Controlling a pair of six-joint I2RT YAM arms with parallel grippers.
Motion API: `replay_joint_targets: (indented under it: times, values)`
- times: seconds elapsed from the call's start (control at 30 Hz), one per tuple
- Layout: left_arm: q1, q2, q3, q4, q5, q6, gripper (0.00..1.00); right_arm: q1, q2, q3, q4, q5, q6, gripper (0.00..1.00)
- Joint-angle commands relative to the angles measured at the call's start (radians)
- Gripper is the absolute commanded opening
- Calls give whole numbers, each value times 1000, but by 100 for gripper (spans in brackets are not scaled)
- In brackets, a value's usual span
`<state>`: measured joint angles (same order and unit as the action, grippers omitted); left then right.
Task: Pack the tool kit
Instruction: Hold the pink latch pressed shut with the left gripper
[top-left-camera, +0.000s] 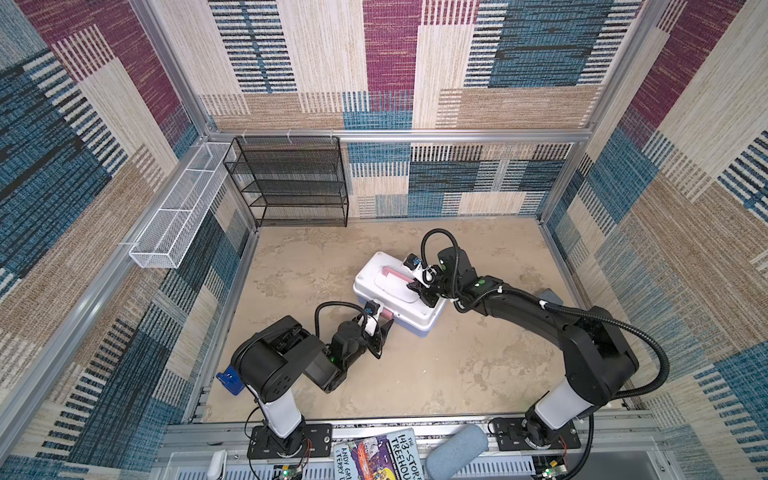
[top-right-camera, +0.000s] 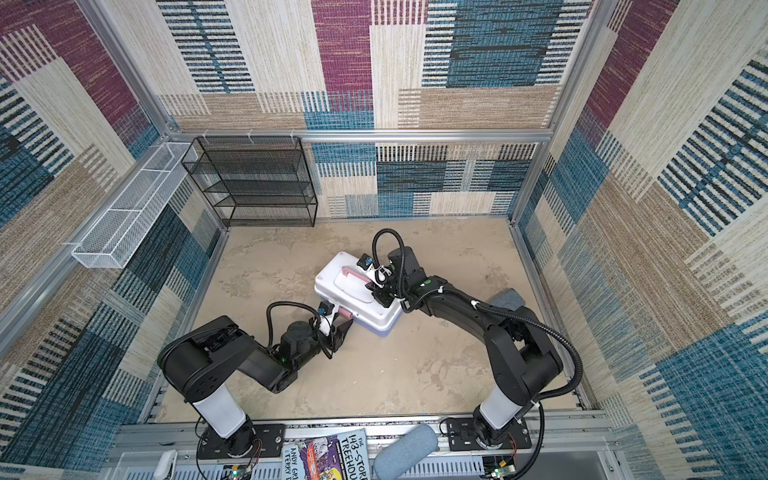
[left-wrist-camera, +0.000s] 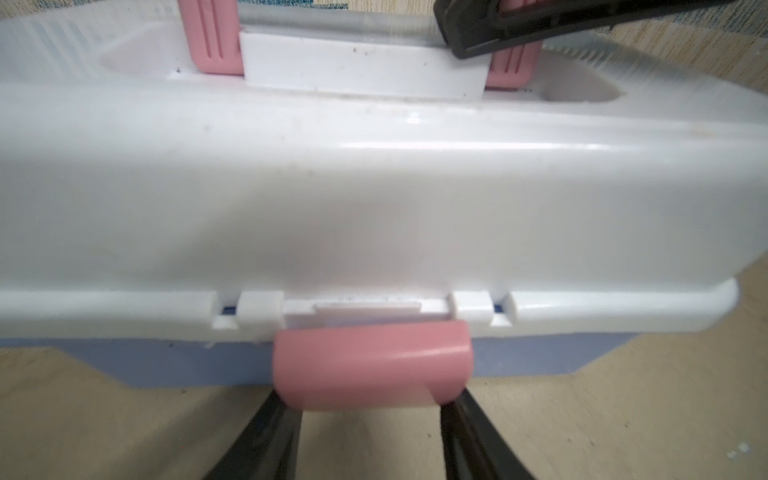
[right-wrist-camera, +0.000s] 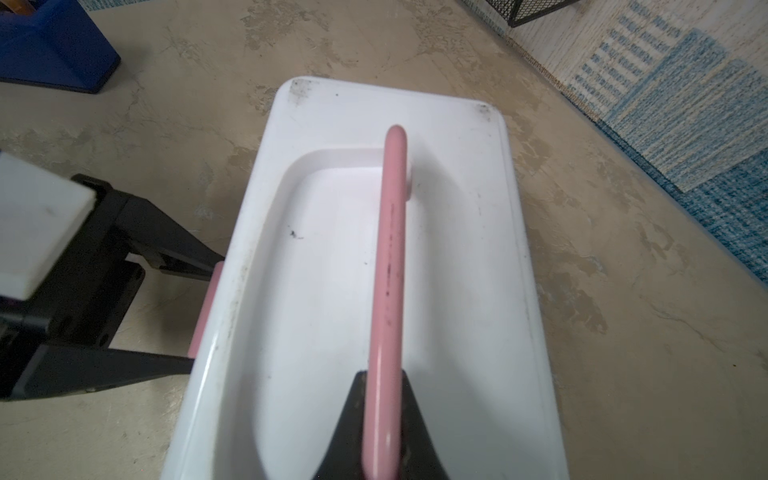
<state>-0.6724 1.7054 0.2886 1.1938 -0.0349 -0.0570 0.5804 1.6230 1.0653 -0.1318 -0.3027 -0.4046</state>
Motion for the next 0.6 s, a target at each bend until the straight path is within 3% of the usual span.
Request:
replay_joint_targets:
  times: [0.0,0.57]
  values:
    - [4,-63,42,-69,-8,8,46,0,12,-13,-123,42,12,12]
    - [4,-189,140,-375,13,47,46,0,-11,-39,-100,30,13,11]
